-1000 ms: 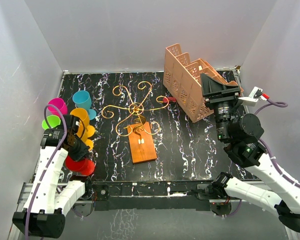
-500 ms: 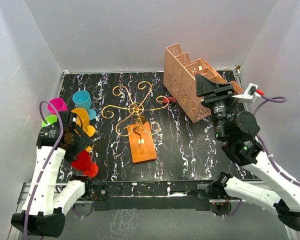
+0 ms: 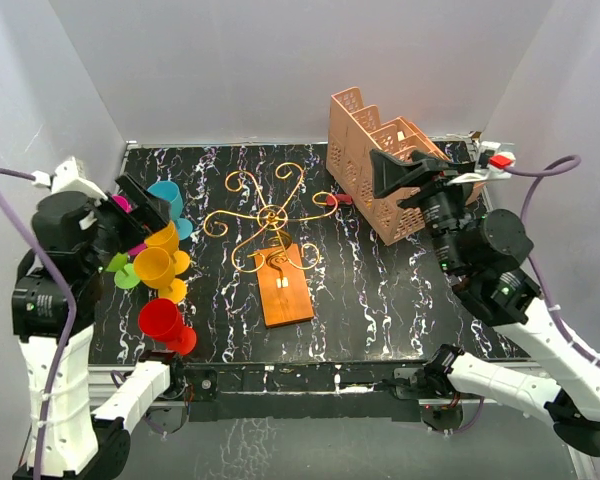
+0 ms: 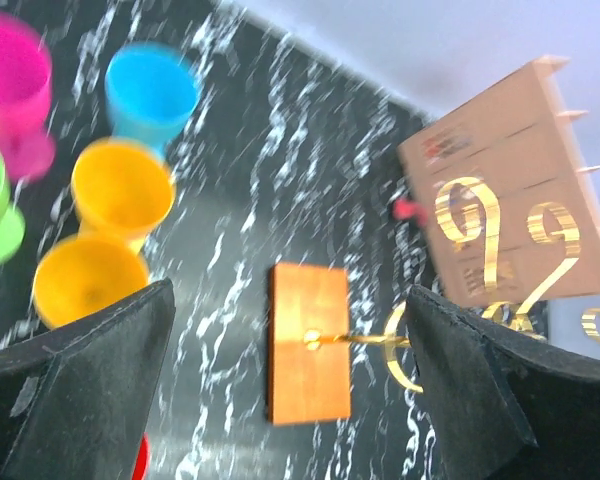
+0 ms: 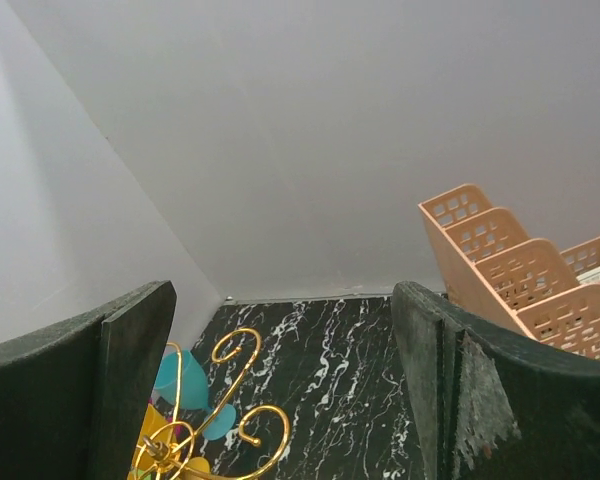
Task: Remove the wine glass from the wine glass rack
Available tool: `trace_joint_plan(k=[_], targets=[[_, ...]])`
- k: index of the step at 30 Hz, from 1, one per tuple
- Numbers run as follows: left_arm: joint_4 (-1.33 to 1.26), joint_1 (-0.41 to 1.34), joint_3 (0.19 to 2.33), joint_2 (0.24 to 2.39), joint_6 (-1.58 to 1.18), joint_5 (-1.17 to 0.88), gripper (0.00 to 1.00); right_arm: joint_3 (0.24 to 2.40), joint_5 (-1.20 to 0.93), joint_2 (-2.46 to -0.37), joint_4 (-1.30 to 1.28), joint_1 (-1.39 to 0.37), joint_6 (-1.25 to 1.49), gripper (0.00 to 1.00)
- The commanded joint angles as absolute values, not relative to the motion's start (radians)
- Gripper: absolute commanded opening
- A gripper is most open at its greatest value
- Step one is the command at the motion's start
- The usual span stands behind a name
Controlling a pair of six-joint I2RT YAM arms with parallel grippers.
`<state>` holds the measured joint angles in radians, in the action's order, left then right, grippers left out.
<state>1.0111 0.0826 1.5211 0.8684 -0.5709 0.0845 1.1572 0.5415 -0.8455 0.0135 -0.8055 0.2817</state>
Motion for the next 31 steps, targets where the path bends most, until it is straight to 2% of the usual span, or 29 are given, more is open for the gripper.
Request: trace_joint_plan(k=[1,5,14,24,31], targets=[[0.806,0.097,1.662,0.88,-0.434,-0.023,0.97,1.252,0.504,-0.789,-0.068,-0.805,0.163,0.98],[0.765,0.17,1.796,0.939,-0.368,-0.131,0.97,1.301,0.522,-0.776,-0.174,-0.805,0.166,0.98],[0.671,0.231,1.986,0.992,-0.303,-0.092,0.97,1.372,0.556,-0.738,-0.32,-0.805,0.194,0.98],[0.438,0.232,1.833,0.88,-0.38,-0.075,0.97,1.445,0.687,-0.743,-0.395,-0.805,0.228,0.98],[0.437,0.232,1.81,0.875,-0.402,-0.084,0.97,1.496,0.615,-0.791,-0.461,-0.805,0.227,0.99]])
